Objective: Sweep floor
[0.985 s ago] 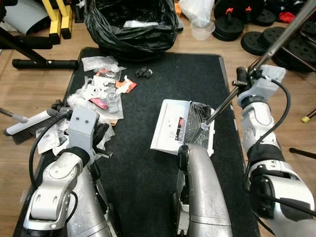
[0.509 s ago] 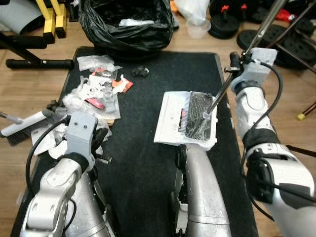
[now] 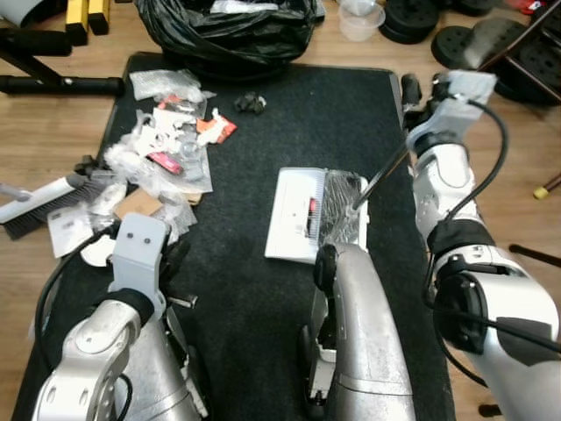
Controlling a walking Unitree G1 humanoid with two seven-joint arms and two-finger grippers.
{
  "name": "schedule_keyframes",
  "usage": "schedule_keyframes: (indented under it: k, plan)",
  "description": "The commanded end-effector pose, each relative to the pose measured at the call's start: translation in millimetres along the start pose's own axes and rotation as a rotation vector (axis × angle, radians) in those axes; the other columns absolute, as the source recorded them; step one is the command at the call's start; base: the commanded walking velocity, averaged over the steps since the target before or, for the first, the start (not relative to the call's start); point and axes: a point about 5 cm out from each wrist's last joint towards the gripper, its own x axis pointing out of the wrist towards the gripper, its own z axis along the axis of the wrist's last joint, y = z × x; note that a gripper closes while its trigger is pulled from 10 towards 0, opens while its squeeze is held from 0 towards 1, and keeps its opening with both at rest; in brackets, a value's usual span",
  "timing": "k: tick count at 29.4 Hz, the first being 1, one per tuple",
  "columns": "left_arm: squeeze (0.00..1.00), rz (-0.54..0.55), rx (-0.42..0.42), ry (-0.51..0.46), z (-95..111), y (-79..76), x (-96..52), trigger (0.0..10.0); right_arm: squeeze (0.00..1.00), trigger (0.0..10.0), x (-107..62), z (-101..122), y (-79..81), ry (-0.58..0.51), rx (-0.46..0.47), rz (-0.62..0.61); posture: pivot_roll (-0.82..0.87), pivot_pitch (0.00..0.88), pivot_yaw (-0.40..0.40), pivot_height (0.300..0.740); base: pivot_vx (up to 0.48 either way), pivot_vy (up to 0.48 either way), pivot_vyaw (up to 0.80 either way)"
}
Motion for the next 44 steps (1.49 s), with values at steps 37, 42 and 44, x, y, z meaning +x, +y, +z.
schedule_keyframes:
  k: [37, 42, 44]
  plan:
    - [0.0, -0.073, -0.101, -0.081, 3, -26.6, 53.2, 10.0, 0.0, 10.0, -118.8, -36, -2.4, 0.215, -0.101, 0.218, -0.13, 0.193, -0.13, 0.415, 0.0, 0.0, 0.0]
    - [0.0, -0.128, -0.123, -0.083, -4, -49.3, 51.2, 10.0, 0.0, 10.0, -142.3, -35, 6.6, 0.265, -0.079, 0.25, -0.14, 0.135, -0.139, 0.435, 0.0, 0.0, 0.0]
    - [0.0, -0.128, -0.123, -0.083, -4, -49.3, 51.2, 10.0, 0.0, 10.0, -142.3, -35, 6.6, 0.265, -0.079, 0.25, -0.14, 0.135, -0.139, 0.435, 0.0, 0.0, 0.0]
